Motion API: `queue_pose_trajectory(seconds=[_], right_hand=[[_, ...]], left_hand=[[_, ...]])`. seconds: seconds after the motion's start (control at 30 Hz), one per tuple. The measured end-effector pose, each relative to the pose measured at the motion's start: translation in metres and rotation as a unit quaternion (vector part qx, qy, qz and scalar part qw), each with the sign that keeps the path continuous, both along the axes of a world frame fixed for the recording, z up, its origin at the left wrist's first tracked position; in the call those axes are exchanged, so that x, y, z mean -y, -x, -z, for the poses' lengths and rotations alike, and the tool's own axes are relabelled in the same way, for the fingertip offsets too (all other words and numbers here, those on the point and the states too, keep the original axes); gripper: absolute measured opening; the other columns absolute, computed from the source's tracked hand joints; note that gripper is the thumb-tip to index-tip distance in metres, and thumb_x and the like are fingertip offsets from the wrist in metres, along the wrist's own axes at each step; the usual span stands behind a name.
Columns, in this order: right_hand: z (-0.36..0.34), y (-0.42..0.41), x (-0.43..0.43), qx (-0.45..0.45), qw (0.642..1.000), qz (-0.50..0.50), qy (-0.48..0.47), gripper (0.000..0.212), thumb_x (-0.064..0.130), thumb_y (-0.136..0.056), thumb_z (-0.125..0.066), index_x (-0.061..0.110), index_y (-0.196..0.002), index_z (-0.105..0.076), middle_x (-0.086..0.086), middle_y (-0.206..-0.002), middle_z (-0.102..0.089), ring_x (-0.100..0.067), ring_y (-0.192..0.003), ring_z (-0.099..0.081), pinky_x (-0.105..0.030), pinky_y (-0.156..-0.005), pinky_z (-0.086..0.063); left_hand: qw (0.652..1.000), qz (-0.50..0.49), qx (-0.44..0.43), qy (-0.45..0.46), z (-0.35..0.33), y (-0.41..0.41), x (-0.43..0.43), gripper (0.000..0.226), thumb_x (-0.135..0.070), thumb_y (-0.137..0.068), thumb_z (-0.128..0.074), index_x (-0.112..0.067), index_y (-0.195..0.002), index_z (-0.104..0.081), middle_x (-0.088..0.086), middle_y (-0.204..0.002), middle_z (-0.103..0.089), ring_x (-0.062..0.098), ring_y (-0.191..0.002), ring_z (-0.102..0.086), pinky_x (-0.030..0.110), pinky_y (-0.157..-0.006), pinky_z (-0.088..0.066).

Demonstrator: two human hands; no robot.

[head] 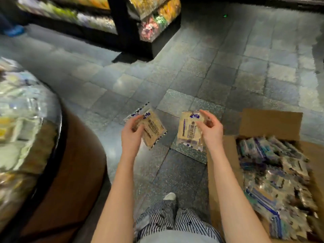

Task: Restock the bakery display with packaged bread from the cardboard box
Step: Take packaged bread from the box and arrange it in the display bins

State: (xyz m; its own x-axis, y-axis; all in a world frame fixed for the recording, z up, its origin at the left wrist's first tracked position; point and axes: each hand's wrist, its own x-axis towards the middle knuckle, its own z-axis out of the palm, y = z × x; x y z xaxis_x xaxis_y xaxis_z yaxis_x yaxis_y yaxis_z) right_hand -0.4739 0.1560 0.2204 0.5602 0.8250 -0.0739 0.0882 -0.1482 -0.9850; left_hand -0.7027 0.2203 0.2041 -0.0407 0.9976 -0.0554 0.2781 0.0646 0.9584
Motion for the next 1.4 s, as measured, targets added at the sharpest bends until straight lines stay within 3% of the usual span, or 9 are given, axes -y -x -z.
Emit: queue_pose_trajectory(seconds=[0.13, 0.27, 0.37, 0.5, 0.63, 0.8, 1.03, 1.27, 1.4], right_hand=[[0.008, 0.047, 0.001, -0.043, 0.994, -0.103, 0.005, 0.043, -0.003, -0.09, -0.063, 0.014, -0.129, -0.059, 0.006, -0.118, -0.062, 0.009, -0.093, -0.061, -0.006, -0.08, -0.047], [0.022, 0.106, 0.004, -0.071, 0.973, -0.214, 0.042, 0.05, 0.002, -0.089, -0.066, 0.023, -0.134, -0.058, -0.005, -0.126, -0.064, -0.018, -0.112, -0.063, -0.041, -0.1, -0.052], [0.022, 0.148, 0.004, -0.062, 0.959, -0.27, 0.052, 0.051, 0.005, -0.089, -0.066, 0.025, -0.135, -0.056, -0.005, -0.126, -0.063, -0.022, -0.113, -0.062, -0.047, -0.1, -0.05], [0.01, 0.216, 0.006, -0.052, 0.932, -0.358, 0.038, 0.051, 0.003, -0.092, -0.063, 0.022, -0.138, -0.053, 0.0, -0.128, -0.059, -0.02, -0.111, -0.058, -0.027, -0.092, -0.05], [0.004, 0.29, 0.014, -0.04, 0.907, -0.419, 0.031, 0.049, 0.001, -0.092, -0.061, 0.021, -0.136, -0.054, 0.015, -0.115, -0.056, 0.011, -0.091, -0.055, -0.006, -0.074, -0.045], [0.004, 0.4, 0.05, -0.048, 0.869, -0.491, 0.044, 0.046, -0.001, -0.093, -0.058, 0.019, -0.134, -0.053, 0.015, -0.103, -0.06, 0.011, -0.077, -0.062, -0.011, -0.062, -0.05], [0.009, 0.588, 0.127, -0.055, 0.823, -0.561, 0.074, 0.044, 0.004, -0.094, -0.06, 0.024, -0.133, -0.054, -0.005, -0.125, -0.061, -0.007, -0.097, -0.064, -0.015, -0.063, -0.053], [0.004, 0.739, 0.197, -0.023, 0.769, -0.637, 0.058, 0.046, 0.007, -0.09, -0.065, 0.031, -0.128, -0.057, -0.003, -0.123, -0.059, -0.024, -0.11, -0.06, -0.042, -0.094, -0.055], [0.006, 0.802, 0.214, -0.014, 0.748, -0.662, 0.047, 0.045, 0.006, -0.09, -0.065, 0.036, -0.122, -0.056, -0.001, -0.128, -0.059, -0.021, -0.11, -0.06, -0.042, -0.097, -0.053]], left_hand=[[0.993, -0.115, -0.032, 0.0, 0.003, 0.059, 0.055, 0.033, -0.008, -0.094, -0.058, -0.032, -0.115, -0.067, -0.007, -0.109, -0.067, 0.016, -0.089, -0.063, 0.037, -0.081, -0.054], [0.974, -0.222, -0.038, 0.004, 0.003, 0.11, 0.107, 0.033, -0.008, -0.094, -0.059, -0.029, -0.118, -0.067, -0.002, -0.11, -0.067, 0.005, -0.074, -0.051, 0.009, -0.063, -0.043], [0.958, -0.283, -0.052, 0.005, -0.003, 0.142, 0.137, 0.033, -0.008, -0.094, -0.059, -0.023, -0.122, -0.068, -0.003, -0.096, -0.062, -0.003, -0.062, -0.044, 0.007, -0.058, -0.038], [0.927, -0.372, -0.049, 0.004, -0.009, 0.193, 0.176, 0.032, -0.011, -0.096, -0.058, -0.022, -0.125, -0.066, -0.01, -0.09, -0.056, -0.007, -0.059, -0.043, 0.005, -0.059, -0.037], [0.902, -0.43, -0.047, 0.009, -0.004, 0.249, 0.217, 0.033, -0.012, -0.097, -0.058, -0.022, -0.127, -0.066, -0.006, -0.108, -0.063, -0.005, -0.061, -0.043, 0.005, -0.059, -0.038], [0.866, -0.499, -0.024, 0.023, 0.0, 0.339, 0.277, 0.033, -0.014, -0.097, -0.058, -0.026, -0.127, -0.066, -0.004, -0.112, -0.062, 0.002, -0.074, -0.049, 0.007, -0.06, -0.042], [0.822, -0.569, -0.026, 0.017, -0.008, 0.489, 0.387, 0.034, -0.009, -0.097, -0.059, -0.02, -0.128, -0.065, 0.0, -0.124, -0.063, 0.009, -0.098, -0.057, 0.003, -0.069, -0.044], [0.722, -0.691, 0.026, -0.014, -0.01, 0.608, 0.491, 0.042, -0.008, -0.093, -0.061, -0.047, -0.108, -0.067, -0.003, -0.117, -0.068, 0.021, -0.105, -0.066, 0.042, -0.092, -0.056], [0.68, -0.729, 0.068, -0.031, -0.006, 0.65, 0.516, 0.036, -0.005, -0.095, -0.059, -0.035, -0.115, -0.065, 0.003, -0.116, -0.066, 0.022, -0.106, -0.065, 0.044, -0.094, -0.055]])
